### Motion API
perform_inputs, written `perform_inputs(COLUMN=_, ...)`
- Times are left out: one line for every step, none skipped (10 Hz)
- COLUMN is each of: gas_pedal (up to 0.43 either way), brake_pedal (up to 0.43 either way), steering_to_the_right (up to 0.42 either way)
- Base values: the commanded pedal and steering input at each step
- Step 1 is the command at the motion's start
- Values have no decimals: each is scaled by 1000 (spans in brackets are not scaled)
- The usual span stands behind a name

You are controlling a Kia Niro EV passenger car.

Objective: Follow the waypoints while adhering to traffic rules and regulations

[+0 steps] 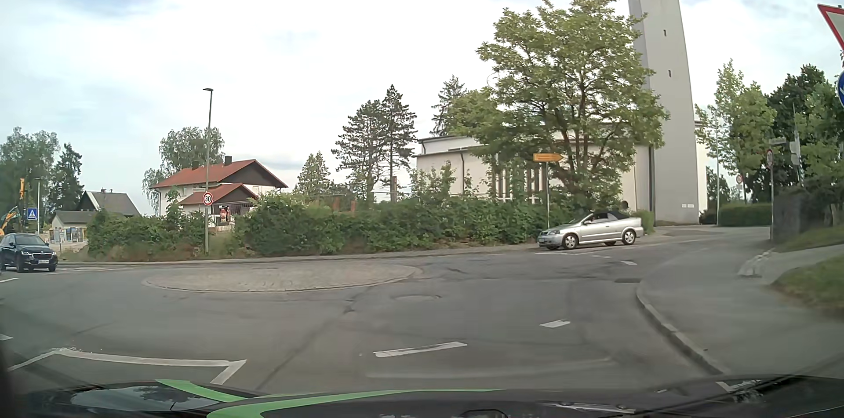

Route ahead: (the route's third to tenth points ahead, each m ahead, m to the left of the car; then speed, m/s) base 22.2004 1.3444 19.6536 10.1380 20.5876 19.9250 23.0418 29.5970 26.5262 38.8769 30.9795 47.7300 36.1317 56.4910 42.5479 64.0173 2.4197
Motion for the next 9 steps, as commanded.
perform_inputs(gas_pedal=0, brake_pedal=268, steering_to_the_right=14)
perform_inputs(gas_pedal=0, brake_pedal=262, steering_to_the_right=21)
perform_inputs(gas_pedal=0, brake_pedal=268, steering_to_the_right=26)
perform_inputs(gas_pedal=0, brake_pedal=262, steering_to_the_right=28)
perform_inputs(gas_pedal=0, brake_pedal=262, steering_to_the_right=29)
perform_inputs(gas_pedal=0, brake_pedal=256, steering_to_the_right=31)
perform_inputs(gas_pedal=0, brake_pedal=256, steering_to_the_right=33)
perform_inputs(gas_pedal=0, brake_pedal=256, steering_to_the_right=34)
perform_inputs(gas_pedal=0, brake_pedal=256, steering_to_the_right=36)
